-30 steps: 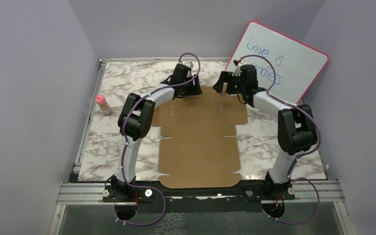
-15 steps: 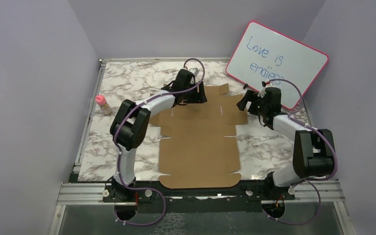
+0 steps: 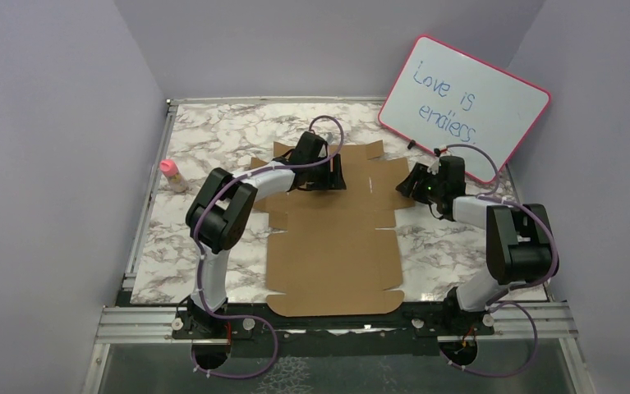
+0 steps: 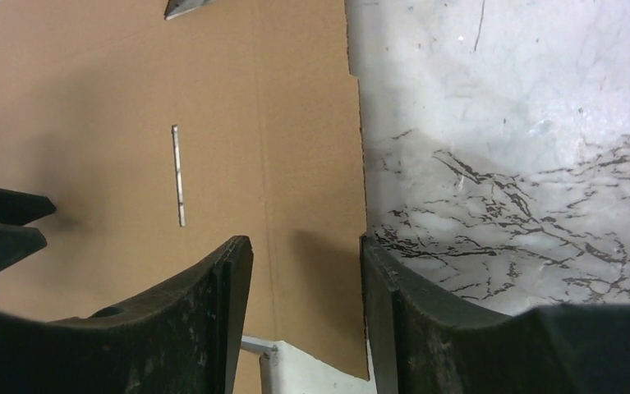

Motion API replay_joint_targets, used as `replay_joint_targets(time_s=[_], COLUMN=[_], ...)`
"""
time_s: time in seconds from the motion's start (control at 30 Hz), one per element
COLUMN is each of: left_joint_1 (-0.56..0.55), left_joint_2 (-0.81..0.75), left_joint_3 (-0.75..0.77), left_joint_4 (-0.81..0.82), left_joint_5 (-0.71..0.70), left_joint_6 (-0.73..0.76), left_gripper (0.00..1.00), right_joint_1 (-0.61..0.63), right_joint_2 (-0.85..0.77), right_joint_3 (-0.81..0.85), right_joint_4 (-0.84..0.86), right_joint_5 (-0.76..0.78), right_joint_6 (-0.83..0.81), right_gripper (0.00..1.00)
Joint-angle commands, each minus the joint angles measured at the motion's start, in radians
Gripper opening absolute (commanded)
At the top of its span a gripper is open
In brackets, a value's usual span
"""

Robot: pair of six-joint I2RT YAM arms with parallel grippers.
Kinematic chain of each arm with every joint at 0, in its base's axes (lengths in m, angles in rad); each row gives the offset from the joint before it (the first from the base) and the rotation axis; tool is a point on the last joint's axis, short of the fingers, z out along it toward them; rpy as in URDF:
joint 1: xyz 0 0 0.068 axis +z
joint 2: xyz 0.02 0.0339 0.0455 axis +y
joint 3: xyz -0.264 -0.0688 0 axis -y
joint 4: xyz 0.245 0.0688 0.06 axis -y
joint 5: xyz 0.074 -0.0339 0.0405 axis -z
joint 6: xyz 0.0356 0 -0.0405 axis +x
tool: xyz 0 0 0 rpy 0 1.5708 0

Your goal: Fold the paper box

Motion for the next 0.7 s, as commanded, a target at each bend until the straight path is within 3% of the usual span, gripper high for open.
replay_joint_targets(time_s=[0.0,0.33,0.67], left_joint_1=[-0.001,-0.003,-0.004], left_joint_2=[0.024,0.048,0.067], left_joint_3=[-0.010,-0.014,-0.027], left_joint_4=[0.031,0.044,0.079], left_joint_5=[0.023,0.016,0.028], left_joint_6=[-0.010,-0.016,-0.037], left_gripper=[0.67,0.67,0.67], right_joint_1=[-0.007,0.004,0.186], right_joint_2=[0.020,-0.102,-0.161], right_joint_3=[0.011,0.063,0.137], right_joint_4=[0.026,-0.105,-0.291], right_joint_5=[-0.050,-0.057,0.249], right_joint_6=[0.007,-0.098,-0.209], right_gripper=[0.48,0.03,0.01])
